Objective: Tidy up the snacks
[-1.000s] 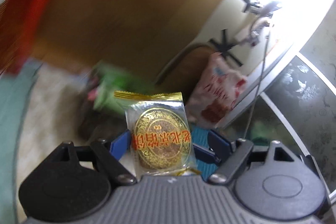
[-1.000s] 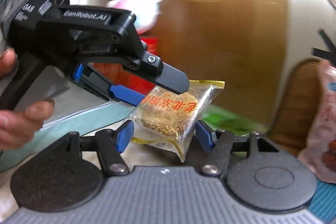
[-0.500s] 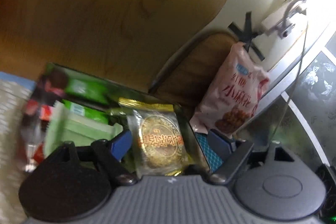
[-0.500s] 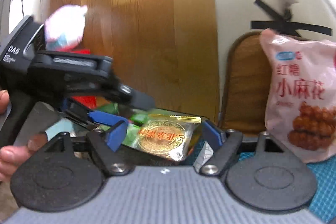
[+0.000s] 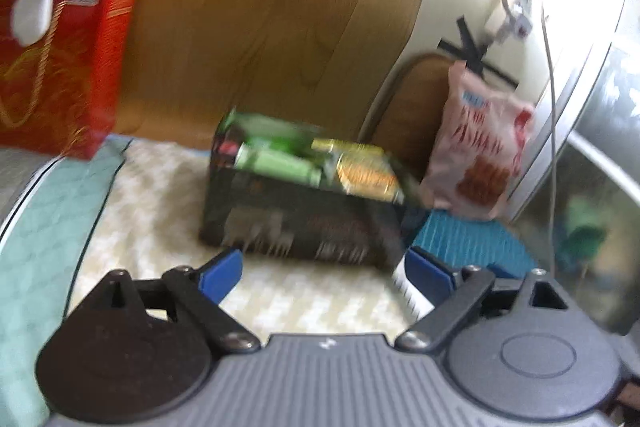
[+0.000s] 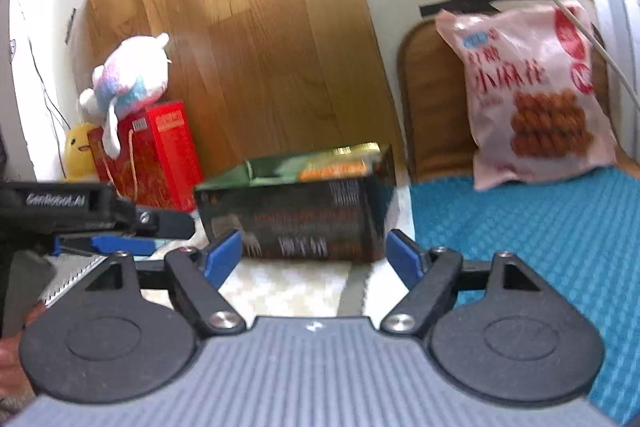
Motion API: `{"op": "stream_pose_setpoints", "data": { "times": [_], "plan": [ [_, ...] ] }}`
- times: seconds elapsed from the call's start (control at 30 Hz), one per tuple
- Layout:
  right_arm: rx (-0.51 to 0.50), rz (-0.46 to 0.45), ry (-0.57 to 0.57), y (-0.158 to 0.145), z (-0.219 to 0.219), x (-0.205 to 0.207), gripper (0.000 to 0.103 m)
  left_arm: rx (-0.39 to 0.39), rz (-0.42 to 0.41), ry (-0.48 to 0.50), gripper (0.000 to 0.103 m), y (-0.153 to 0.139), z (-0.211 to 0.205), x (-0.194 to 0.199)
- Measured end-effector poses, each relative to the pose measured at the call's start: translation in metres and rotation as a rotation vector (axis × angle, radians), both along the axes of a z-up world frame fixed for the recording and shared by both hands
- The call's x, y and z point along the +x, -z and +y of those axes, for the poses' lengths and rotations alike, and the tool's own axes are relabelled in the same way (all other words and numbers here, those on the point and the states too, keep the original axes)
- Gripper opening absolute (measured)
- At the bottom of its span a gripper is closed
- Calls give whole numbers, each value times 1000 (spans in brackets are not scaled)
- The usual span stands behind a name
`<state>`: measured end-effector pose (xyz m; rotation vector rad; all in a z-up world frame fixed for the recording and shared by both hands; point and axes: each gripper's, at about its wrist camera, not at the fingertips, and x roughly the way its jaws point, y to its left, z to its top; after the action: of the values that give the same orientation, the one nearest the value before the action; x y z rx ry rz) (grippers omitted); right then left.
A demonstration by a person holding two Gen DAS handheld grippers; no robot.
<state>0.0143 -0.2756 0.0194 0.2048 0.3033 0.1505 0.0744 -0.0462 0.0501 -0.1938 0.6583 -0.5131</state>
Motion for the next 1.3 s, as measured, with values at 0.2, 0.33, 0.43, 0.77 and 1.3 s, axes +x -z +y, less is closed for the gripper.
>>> {"op": "stream_pose_setpoints", "data": {
  "times": [0.2, 0.33, 0.43, 0.77, 1.3],
  "plan": [
    [52, 30, 15, 7, 5, -17, 81, 138, -23, -67, 96, 15, -2, -36],
    [55, 38, 12, 11, 10, -26, 81, 147, 9, -104, 96, 23, 6, -46],
    [61, 44, 18, 15, 12, -32, 81, 162, 22, -141, 97, 29, 10, -52],
    [106, 38, 28, 19, 5, -39, 81, 248, -12, -211, 102, 37, 14, -60],
    [124, 27, 12, 19, 3, -41, 84, 360, -28, -257, 103, 51, 7, -59]
  ]
}}
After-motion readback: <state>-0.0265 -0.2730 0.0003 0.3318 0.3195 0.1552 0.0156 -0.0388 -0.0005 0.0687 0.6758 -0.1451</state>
